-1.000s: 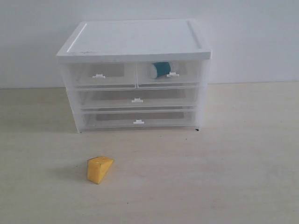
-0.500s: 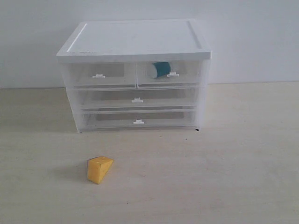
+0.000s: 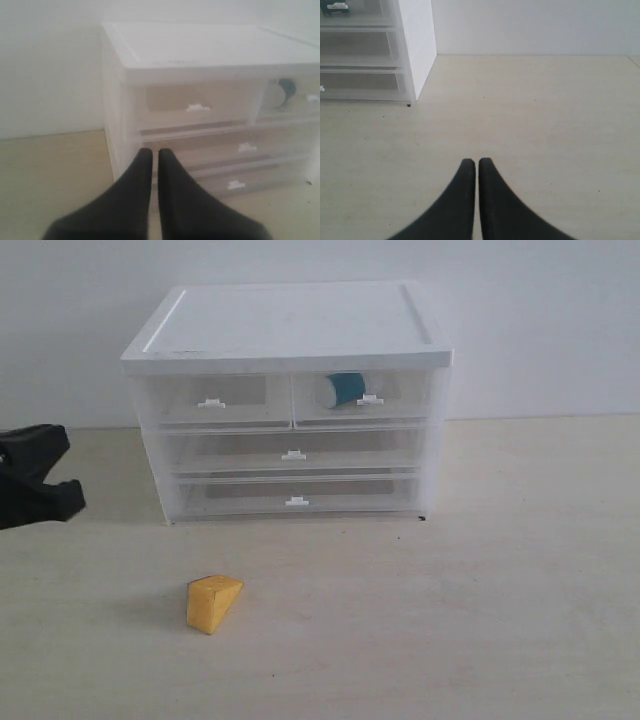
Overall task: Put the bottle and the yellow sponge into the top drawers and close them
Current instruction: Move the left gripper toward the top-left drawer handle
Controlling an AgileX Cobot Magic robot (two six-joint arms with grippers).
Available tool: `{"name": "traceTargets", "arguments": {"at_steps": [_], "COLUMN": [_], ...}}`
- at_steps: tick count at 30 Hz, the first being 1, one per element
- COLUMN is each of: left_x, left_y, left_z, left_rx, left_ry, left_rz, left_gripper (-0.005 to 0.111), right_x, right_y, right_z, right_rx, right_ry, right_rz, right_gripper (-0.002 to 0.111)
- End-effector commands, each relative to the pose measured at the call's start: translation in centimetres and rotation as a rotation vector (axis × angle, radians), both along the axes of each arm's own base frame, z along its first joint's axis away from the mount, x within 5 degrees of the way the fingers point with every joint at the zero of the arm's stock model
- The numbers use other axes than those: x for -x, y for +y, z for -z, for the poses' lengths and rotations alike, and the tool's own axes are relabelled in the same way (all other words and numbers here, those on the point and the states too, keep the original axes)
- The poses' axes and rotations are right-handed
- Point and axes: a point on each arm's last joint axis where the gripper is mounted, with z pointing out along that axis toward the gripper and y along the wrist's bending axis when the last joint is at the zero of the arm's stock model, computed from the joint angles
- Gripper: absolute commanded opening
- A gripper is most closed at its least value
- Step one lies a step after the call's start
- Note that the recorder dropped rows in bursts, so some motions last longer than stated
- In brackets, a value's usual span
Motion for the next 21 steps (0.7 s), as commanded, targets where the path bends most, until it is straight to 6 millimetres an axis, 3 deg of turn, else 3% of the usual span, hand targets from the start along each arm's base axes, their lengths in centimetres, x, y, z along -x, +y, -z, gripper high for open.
{"name": "traceTargets", "arguments": {"at_steps": [1,12,16,21], "left_x": [-0.6,-3.7,-5.1,-6.0], "left_y": [-2.1,-7.3,-8.5,-9.7], "left_z": [1.3,3.7,4.9,5.4], "left_rx": [-0.055,-0.056,0.063,0.023], "left_ry": [-0.020,-0.047,0.026,0.035], "left_rz": [0.005,0.012,0.019,0.081], "left_gripper": [0.004,0.004,0.004,0.008], "right_x": [0.0,0.0,0.0,0.0], "right_y": [0.0,0.0,0.0,0.0], "right_z": [0.1,0.1,0.1,0.1], "right_rx": [0.005,0.005,0.005,0.005], "right_ry": [-0.006,-0.006,-0.006,-0.006], "right_rz": [0.003,0.003,0.003,0.003], "right_gripper": [0.000,0.000,0.000,0.000]}}
